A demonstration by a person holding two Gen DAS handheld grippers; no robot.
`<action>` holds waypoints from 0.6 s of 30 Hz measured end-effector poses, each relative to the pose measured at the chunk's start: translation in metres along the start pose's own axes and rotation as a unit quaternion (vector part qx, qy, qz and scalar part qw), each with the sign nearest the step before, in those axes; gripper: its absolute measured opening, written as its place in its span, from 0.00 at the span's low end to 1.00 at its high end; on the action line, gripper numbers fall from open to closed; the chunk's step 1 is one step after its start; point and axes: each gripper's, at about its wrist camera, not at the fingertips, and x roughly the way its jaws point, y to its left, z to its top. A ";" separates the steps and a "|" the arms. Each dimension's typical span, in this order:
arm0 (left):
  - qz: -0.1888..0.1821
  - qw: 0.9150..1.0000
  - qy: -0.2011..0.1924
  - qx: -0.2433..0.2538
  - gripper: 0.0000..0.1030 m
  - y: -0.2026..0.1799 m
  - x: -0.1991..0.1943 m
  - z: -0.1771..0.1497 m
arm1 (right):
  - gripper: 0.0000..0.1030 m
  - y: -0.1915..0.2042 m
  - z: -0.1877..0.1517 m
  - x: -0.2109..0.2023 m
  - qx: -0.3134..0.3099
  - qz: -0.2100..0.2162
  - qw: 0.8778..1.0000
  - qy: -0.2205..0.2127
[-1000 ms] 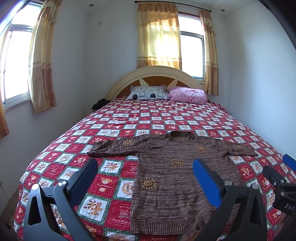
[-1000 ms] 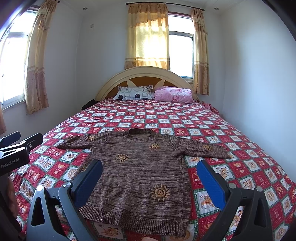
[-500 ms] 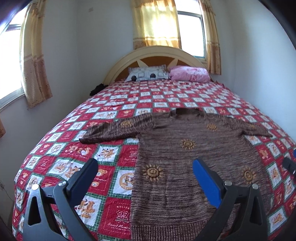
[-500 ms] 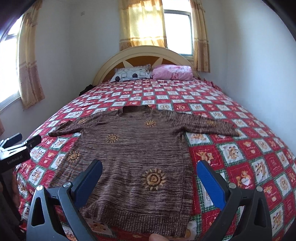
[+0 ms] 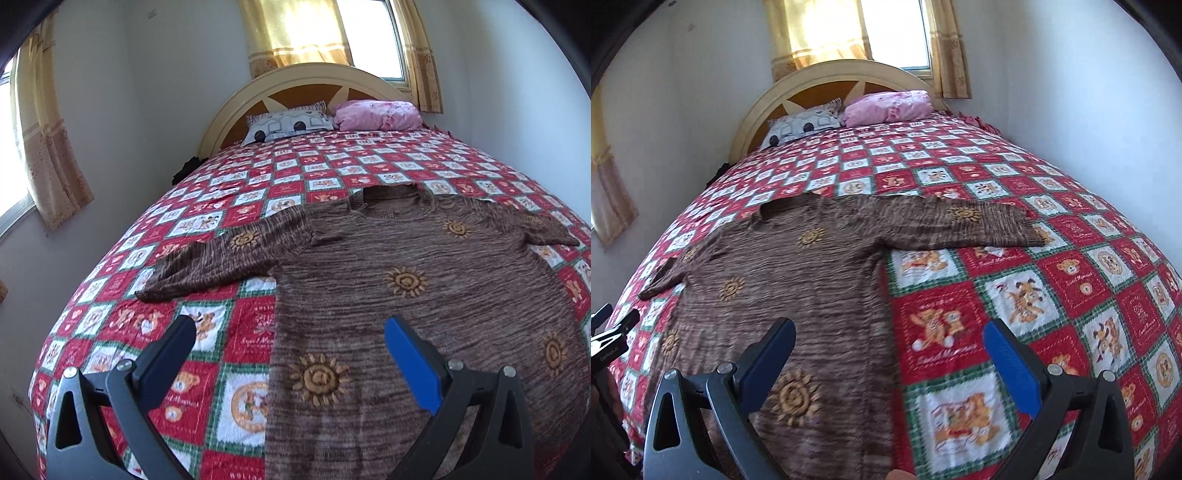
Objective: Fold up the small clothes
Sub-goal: 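Lower the right tool to the sweater sleeve and close on its cuff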
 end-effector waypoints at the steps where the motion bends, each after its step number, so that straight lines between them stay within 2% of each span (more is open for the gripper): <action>1: 0.001 1.000 0.002 0.001 1.00 0.000 0.006 0.004 | 0.99 -0.005 0.004 0.005 0.003 -0.002 1.000 0.003; 15: 0.008 1.000 0.022 -0.003 1.00 -0.003 0.079 0.038 | 0.96 -0.075 0.037 0.055 0.064 -0.033 0.997 0.019; 18: 0.005 0.999 0.038 -0.009 1.00 -0.007 0.098 0.041 | 0.87 -0.097 0.045 0.064 0.088 -0.036 0.995 0.019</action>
